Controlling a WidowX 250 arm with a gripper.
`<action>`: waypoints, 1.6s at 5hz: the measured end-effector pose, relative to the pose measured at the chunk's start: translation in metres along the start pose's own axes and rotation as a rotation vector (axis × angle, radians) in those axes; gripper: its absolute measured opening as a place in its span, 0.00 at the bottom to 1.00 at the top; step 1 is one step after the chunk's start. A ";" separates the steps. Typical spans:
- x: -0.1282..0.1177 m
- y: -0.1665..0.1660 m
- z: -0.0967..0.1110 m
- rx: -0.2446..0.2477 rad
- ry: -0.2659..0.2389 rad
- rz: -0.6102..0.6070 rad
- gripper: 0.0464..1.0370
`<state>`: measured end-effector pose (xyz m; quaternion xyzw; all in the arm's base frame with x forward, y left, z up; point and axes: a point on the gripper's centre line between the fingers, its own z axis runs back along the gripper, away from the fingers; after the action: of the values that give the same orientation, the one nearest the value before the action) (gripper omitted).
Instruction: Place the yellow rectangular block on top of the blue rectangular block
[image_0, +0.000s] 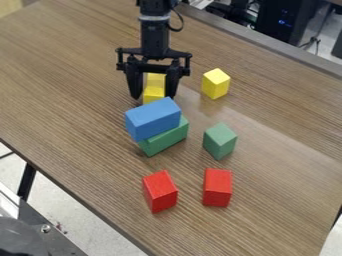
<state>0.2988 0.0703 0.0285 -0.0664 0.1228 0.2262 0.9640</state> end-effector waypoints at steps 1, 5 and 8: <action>-0.019 0.003 0.012 -0.058 -0.019 -0.065 0.54; -0.118 -0.006 0.077 -0.006 -0.179 -0.333 0.54; -0.097 0.005 0.033 0.143 0.003 -0.357 0.54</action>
<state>0.2193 0.0406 0.0859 -0.0188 0.1264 0.0421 0.9909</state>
